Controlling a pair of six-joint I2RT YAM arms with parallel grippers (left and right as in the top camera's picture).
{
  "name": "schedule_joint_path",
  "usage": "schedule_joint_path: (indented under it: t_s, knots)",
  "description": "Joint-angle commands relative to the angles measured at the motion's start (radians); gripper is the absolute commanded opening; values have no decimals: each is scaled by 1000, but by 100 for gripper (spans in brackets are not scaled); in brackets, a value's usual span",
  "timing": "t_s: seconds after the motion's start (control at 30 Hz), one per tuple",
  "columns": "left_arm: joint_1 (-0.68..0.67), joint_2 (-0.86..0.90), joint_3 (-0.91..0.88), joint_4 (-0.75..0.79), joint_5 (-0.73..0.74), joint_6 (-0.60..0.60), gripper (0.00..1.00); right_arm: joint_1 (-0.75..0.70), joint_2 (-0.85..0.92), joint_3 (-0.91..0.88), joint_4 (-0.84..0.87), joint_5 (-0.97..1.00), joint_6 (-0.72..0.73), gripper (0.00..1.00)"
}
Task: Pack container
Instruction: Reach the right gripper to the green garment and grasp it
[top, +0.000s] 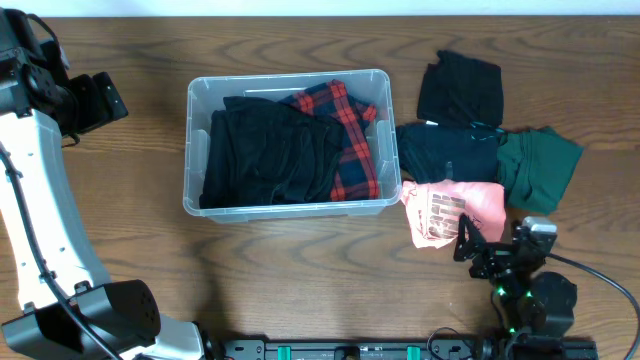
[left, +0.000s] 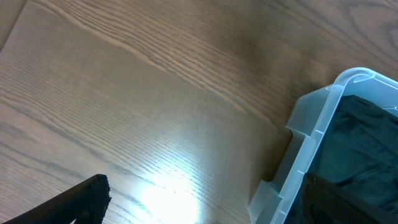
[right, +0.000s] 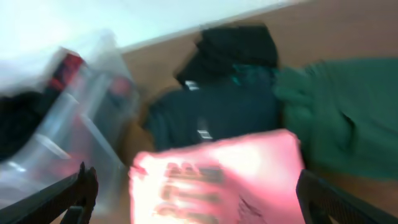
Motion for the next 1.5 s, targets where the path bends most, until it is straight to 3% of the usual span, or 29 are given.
schedule_joint_path:
  t_s: [0.0,0.1,0.2,0.43,0.63,0.87,1.03,1.17,1.47]
  knots:
    - [3,-13,-13,-3,-8,10,98,-5,0,0,136,-127,89,99]
    - [3,-13,-13,-3,-8,10,98,-5,40,31,308,-125,122,99]
    - [3,-13,-13,-3,-8,10,98,-5,139,121,323,-97,133,99]
    - [3,-13,-13,-3,-8,10,98,-9,617,489,16,-41,109,99]
    - [3,-13,-13,-3,-8,10,98,-13,1065,872,-142,-251,-93,99]
    - [3,-13,-13,-3,-8,10,98,-119,1358,1122,-266,-256,-94,99]
    - [3,-13,-13,-3,-8,10,98,-310,1535,1229,-399,-261,-123,99]
    - [3,-13,-13,-3,-8,10,98,-459,1654,1251,-489,-270,-230,99]
    - [3,-13,-13,-3,-8,10,98,-596,1883,1251,-505,-286,-351,99]
